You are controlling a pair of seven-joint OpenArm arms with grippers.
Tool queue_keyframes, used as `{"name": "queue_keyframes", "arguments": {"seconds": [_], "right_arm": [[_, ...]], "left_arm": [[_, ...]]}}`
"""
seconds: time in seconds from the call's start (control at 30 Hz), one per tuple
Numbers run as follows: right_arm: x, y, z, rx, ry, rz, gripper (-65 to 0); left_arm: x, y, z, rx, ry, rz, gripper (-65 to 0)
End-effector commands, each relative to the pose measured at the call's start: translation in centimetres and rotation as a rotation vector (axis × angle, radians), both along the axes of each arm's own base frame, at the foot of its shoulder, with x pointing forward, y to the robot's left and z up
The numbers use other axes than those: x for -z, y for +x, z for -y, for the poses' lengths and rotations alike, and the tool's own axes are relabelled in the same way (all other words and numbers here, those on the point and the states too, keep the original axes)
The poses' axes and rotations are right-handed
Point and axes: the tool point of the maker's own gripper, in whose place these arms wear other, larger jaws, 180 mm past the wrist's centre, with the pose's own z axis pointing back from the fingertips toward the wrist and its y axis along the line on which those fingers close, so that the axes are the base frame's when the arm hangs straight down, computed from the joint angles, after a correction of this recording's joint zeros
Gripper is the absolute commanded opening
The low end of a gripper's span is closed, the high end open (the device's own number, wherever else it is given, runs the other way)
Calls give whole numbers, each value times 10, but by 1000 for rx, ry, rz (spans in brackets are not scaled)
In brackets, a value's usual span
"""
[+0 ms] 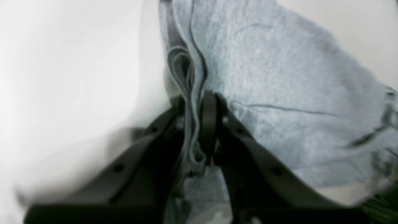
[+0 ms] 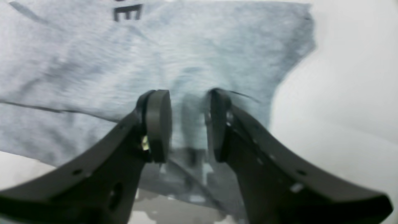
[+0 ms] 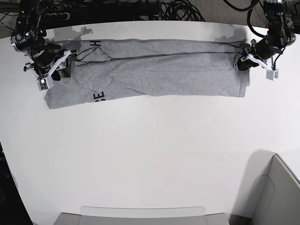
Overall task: Fold the T-shirt properly
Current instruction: 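Lower the hem onto the folded shirt and adjust the left gripper's grip, then drag the strip end with the left gripper toward the right gripper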
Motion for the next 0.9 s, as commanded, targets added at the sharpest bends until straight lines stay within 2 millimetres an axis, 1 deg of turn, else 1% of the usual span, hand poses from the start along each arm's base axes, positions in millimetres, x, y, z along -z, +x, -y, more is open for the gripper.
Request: {"name": "queue_keyframes", "arguments": {"seconds": [0.0, 0.07, 0.13, 0.17, 0.2, 0.27, 0.33, 0.47, 0.53, 0.73, 0.77, 0.87], "right_arm": [[-13, 9, 1, -10, -6, 52, -426], [-13, 9, 0, -14, -4, 50, -426], [-15, 13, -1, -15, -3, 62, -426], [-16, 14, -1, -15, -2, 67, -426], [-16, 14, -1, -15, -2, 67, -426], [-17, 15, -2, -15, -2, 69, -426], [-18, 16, -2, -15, -2, 74, -426], [-19, 17, -2, -15, -2, 76, -426], [-21, 19, -2, -15, -2, 83, -426], [-22, 21, -2, -15, -2, 89, -426], [-22, 21, -2, -15, -2, 89, -426], [-22, 21, -1, -17, -5, 89, -426]], "left_arm": [[-18, 9, -23, -34, 56, 51, -650], [-26, 9, -42, -61, 120, 60, -650], [-29, 7, -53, -60, 178, 52, -650], [-32, 9, -54, -47, 206, 55, -650], [-40, 14, -53, -26, 240, 70, -650], [-58, 23, -44, 22, 297, 117, -650], [-76, 29, -34, 69, 340, 147, -650], [-87, 24, 2, 145, 346, 134, -650], [-88, 20, 27, 169, 310, 134, -650], [-89, 11, 71, 177, 223, 138, -650], [-87, 10, 77, 176, 204, 136, -650], [-81, 12, 105, 218, 147, 143, -650]]}}
